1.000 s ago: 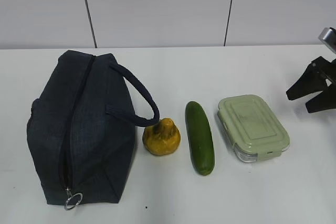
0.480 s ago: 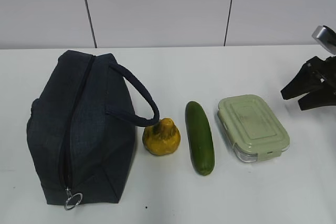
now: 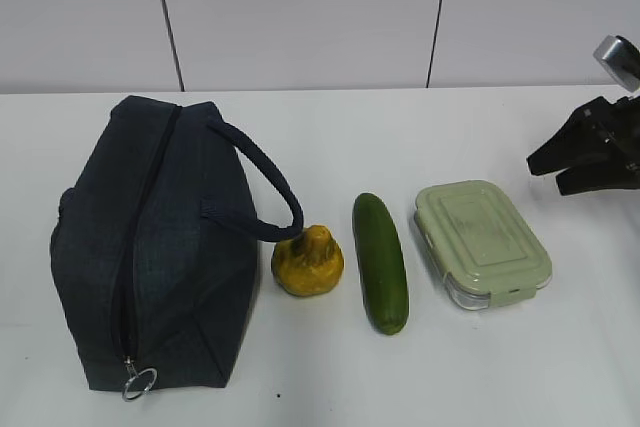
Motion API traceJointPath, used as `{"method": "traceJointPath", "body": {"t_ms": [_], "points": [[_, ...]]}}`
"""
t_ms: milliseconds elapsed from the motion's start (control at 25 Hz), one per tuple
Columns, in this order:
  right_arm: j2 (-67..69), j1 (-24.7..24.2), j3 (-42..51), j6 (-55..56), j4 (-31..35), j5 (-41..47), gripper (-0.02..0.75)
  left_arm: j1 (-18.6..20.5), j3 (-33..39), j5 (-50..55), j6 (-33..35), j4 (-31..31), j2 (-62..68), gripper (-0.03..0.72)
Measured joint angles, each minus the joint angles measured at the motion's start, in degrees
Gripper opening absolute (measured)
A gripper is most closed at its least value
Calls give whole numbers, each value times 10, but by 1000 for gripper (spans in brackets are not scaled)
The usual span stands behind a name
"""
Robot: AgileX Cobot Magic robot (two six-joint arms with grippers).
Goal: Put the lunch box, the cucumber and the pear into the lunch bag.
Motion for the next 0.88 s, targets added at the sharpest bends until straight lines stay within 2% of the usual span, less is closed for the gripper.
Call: {"method": "traceJointPath", "body": {"t_ms": [280, 520, 880], "points": [[16, -1, -3, 7, 27, 0, 462, 0, 0, 0, 0, 0, 0, 238], [26, -2, -3, 26, -24, 0, 379, 0, 0, 0, 0, 0, 0, 238], [26, -2, -4, 41, -28, 0, 361, 0, 0, 0, 0, 0, 0, 238]]}}
